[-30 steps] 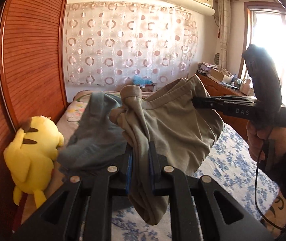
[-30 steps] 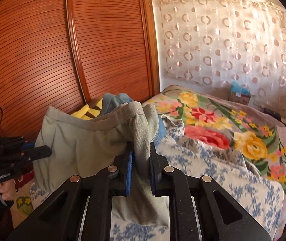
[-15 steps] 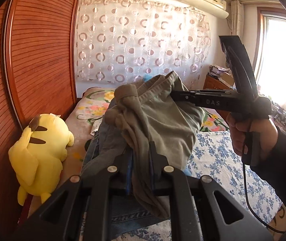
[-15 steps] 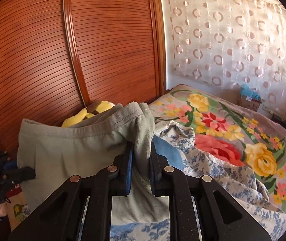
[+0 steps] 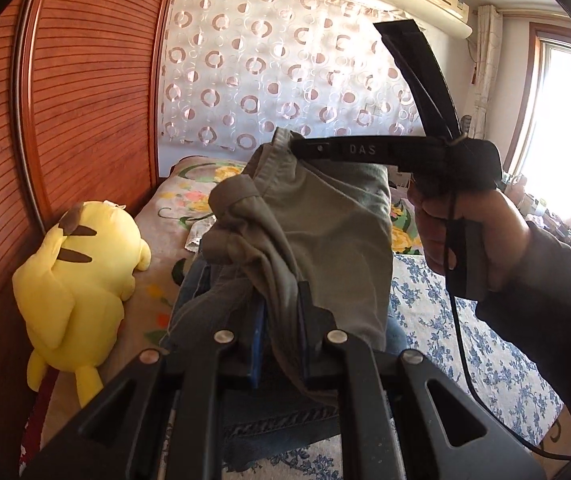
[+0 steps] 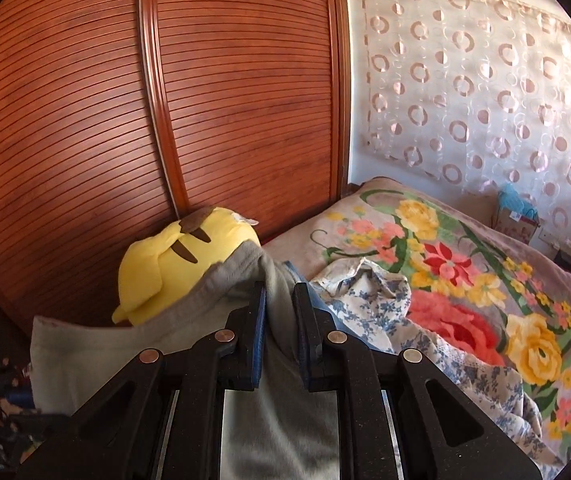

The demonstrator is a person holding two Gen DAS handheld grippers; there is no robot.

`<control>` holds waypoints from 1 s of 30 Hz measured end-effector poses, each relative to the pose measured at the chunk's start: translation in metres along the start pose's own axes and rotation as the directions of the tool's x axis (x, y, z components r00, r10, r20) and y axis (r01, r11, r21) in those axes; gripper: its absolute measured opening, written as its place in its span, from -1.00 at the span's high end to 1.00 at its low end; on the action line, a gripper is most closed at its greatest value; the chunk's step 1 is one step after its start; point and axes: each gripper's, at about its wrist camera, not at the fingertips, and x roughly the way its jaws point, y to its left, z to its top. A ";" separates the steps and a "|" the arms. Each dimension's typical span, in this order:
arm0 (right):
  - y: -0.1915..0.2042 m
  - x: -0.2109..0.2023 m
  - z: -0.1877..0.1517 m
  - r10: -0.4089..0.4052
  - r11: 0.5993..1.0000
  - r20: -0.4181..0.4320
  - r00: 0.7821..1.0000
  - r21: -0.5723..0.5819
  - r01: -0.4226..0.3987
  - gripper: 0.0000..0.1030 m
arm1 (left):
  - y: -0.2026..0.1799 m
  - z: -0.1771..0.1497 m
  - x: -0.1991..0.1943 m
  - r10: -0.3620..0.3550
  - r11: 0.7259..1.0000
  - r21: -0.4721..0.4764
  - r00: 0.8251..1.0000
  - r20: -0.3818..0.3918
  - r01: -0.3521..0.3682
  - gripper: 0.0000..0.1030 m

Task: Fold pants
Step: 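Lift the shorts bundle with the right gripper toward the denim pile, then lower the shorts onto the denim pile and open the right gripper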

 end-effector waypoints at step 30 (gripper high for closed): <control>-0.015 -0.056 -0.067 0.005 0.997 0.030 1.000 0.078 -0.007 0.39 | -0.008 0.006 0.016 -0.023 0.997 0.075 0.999 -0.046 0.026 -0.28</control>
